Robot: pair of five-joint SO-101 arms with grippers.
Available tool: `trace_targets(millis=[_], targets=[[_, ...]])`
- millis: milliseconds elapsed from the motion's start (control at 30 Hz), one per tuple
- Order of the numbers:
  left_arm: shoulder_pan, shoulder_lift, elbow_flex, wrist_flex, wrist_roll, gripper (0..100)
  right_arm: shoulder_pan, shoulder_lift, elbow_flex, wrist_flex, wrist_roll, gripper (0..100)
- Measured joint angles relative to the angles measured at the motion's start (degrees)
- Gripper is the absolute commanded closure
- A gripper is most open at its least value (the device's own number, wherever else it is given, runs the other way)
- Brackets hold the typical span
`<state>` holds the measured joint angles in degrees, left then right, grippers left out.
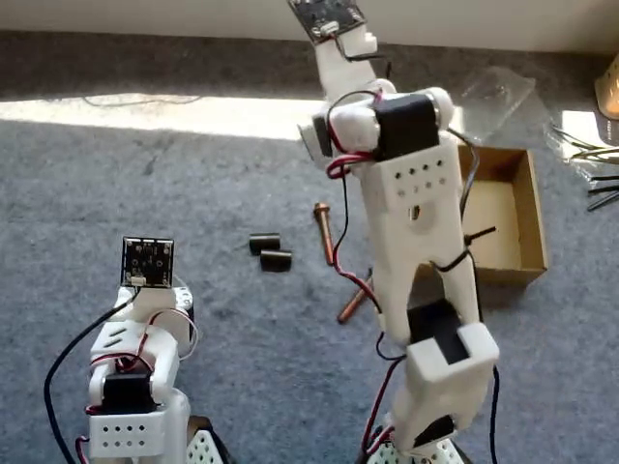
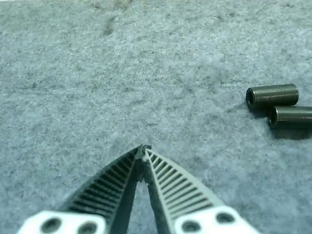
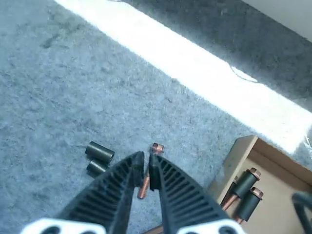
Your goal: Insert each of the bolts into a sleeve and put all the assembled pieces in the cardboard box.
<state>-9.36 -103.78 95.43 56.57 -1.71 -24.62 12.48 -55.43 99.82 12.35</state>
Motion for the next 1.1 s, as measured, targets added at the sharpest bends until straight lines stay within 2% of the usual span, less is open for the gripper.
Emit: trace_targets(millis=[300,633,900,1100], targets=[[0.0,0.0,0.0,0.0,0.0,99,0.0,-14.95,15.91,0.0,0.0,99.5],[0.0,0.0,0.0,0.0,0.0,99,0.18,-29.27,25.58,0.0,0.0,99.5],[0.0,0.0,0.35,-2.11,0.0,99,0.18,-35.16,39.74,-0.09,0.0,99.5],[0.0,0.0,0.53,-2.99,0.0,99,-0.26,-35.87,52.13,-5.8,0.0,99.2]])
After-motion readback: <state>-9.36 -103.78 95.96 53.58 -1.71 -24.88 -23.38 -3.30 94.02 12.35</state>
